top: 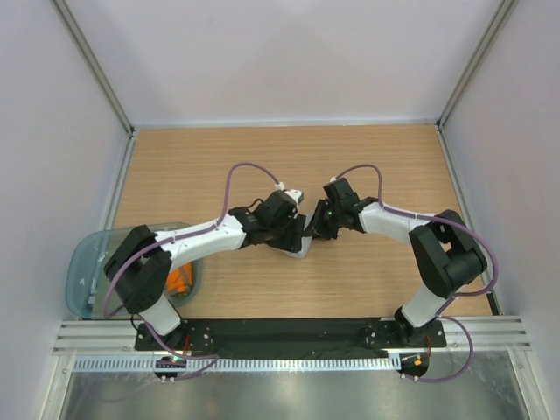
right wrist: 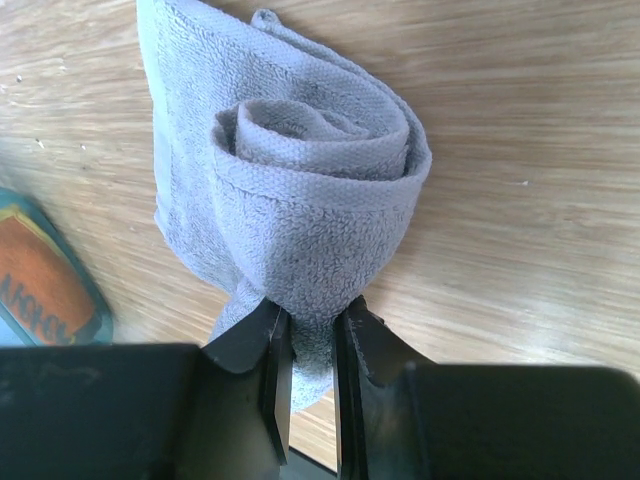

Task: Roll the towels
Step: Roll the towel

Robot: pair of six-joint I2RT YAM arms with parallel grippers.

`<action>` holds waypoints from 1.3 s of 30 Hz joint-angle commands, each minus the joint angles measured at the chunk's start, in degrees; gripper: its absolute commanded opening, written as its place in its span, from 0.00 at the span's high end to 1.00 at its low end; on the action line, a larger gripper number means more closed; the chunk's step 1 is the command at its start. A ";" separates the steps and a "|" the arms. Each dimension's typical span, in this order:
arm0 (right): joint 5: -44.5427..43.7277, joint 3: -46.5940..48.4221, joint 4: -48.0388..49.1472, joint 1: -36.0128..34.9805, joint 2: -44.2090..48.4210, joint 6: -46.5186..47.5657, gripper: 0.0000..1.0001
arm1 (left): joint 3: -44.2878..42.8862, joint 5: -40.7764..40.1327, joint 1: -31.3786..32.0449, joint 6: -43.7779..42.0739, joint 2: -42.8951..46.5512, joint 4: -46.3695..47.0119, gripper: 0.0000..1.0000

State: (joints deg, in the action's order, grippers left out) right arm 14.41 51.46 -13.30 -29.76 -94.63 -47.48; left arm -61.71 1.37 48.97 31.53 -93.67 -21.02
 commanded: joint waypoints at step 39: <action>5.45 0.74 -4.72 -1.44 1.73 -1.29 0.99 | -4.64 -36.24 15.27 -5.43 -9.95 0.63 0.38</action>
State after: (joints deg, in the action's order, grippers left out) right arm 17.50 52.42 -17.04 -30.65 -94.98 -48.21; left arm -63.37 -24.82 63.11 26.33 -103.35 -18.02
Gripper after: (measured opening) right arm 0.228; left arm 0.613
